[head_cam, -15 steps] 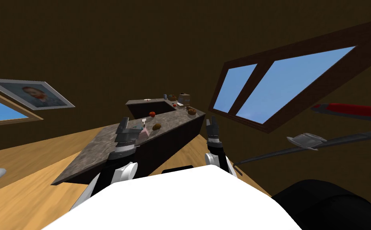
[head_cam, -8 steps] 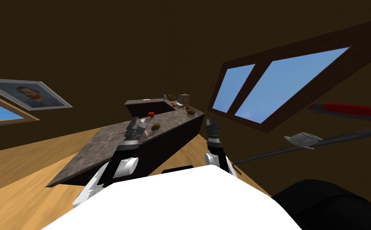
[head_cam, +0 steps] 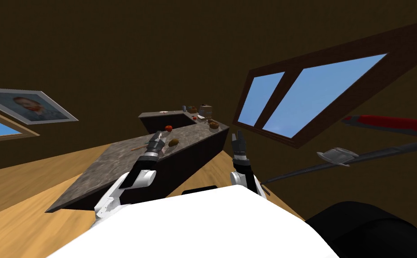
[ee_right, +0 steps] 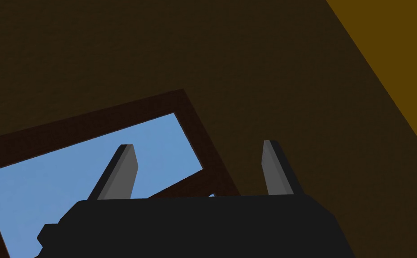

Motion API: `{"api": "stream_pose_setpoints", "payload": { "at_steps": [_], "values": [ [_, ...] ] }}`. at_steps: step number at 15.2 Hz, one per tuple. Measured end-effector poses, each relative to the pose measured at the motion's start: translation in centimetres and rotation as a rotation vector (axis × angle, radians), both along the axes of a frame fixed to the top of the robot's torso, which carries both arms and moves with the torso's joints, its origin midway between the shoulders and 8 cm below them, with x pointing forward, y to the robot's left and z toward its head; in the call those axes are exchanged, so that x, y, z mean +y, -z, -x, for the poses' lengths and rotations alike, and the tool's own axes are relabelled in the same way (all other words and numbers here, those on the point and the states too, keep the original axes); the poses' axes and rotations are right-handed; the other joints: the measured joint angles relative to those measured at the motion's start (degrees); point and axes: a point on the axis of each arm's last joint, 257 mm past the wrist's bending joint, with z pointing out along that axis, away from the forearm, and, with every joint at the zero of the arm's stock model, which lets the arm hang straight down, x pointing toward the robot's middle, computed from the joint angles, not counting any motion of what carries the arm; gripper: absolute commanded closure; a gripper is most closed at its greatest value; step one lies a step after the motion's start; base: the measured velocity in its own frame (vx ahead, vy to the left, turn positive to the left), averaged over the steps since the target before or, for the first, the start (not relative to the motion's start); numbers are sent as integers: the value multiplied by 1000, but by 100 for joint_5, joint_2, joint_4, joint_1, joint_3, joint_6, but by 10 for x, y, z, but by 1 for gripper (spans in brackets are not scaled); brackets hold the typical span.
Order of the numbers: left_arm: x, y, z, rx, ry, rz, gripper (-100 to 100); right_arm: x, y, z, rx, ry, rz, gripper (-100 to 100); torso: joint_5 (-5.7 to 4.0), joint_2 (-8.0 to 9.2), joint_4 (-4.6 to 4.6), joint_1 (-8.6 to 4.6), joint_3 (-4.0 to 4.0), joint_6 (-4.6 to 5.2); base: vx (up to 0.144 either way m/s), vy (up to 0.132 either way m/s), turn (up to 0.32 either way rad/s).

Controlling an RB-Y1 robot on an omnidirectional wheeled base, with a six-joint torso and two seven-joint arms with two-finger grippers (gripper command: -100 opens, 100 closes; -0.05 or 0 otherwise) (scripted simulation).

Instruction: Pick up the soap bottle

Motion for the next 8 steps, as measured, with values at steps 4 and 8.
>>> {"api": "stream_pose_setpoints", "payload": {
  "at_steps": [4,8],
  "values": [
    [11,19,-23,75,-17,-14,-100,0,0,0,0,0,0,0,0,1,0,3,0,-1,2,-18,-17],
    [27,32,-49,148,-39,-29,-100,0,0,0,0,0,0,0,0,0,0,1,0,0,3,-21,-16]
  ]
}}
